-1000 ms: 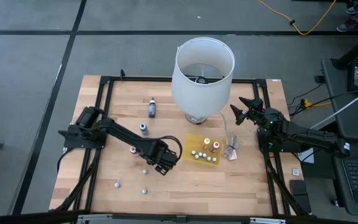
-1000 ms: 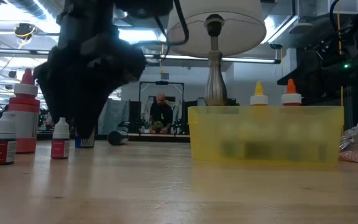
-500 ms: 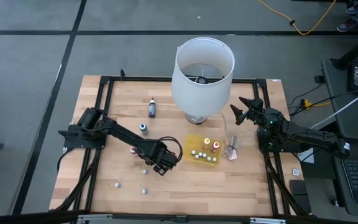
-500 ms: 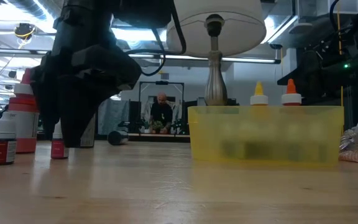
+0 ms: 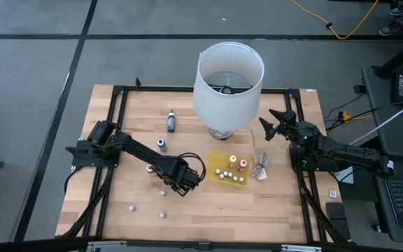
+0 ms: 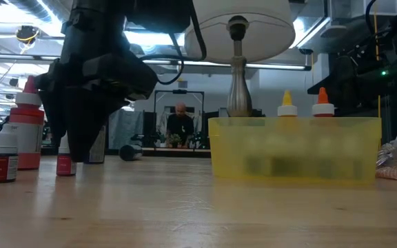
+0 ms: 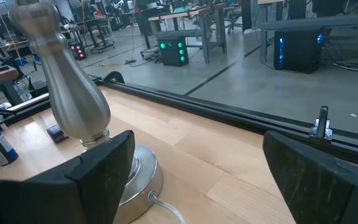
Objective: Pick & Place food coloring
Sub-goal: Put the pink food coloring bottle into the yellow bin
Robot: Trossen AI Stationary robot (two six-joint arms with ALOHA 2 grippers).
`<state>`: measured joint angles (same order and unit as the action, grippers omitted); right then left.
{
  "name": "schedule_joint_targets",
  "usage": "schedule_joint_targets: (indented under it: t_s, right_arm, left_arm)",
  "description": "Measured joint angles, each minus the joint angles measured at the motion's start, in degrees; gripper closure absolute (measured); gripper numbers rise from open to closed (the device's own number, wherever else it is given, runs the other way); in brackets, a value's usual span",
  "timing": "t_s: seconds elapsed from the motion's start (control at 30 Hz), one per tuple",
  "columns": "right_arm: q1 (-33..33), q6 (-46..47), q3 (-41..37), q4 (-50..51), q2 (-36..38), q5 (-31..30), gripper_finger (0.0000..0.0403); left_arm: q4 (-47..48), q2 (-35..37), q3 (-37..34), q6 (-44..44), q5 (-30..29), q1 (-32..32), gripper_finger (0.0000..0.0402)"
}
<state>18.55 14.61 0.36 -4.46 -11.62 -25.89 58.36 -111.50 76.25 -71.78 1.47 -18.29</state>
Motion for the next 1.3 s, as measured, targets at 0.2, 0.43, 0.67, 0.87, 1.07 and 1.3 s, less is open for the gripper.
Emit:
schedule_joint_targets:
  t_s: [0.2, 0.43, 0.67, 0.87, 1.07, 1.3]
  right_arm:
    - [0.0, 0.0, 0.0, 0.0, 0.0, 0.0, 0.0047]
    - [0.0, 0.0, 0.0, 0.0, 0.0, 0.0, 0.0047]
    - [0.0, 0.0, 0.0, 0.0, 0.0, 0.0, 0.0047]
    - [0.0, 0.0, 0.0, 0.0, 0.0, 0.0, 0.0047]
    - [0.0, 0.0, 0.0, 0.0, 0.0, 0.0, 0.0047]
    - [0.0, 0.0, 0.0, 0.0, 0.0, 0.0, 0.0047]
  left_arm:
    - [0.2, 0.1, 0.0, 0.0, 1.0, 0.4, 0.0246]
    - [0.6, 0.1, 0.0, 0.0, 1.1, 0.4, 0.0281]
    - [0.6, 0.2, 0.0, 0.1, 1.1, 0.4, 0.0319]
    - [0.7, 0.5, 0.1, 0.6, 1.4, 0.7, 0.0323]
    - [3.6, 3.4, 3.5, 3.9, 0.5, 1.9, 0.0323]
    - [6.6, 4.0, 12.2, 13.4, -0.4, 4.5, 0.0329]
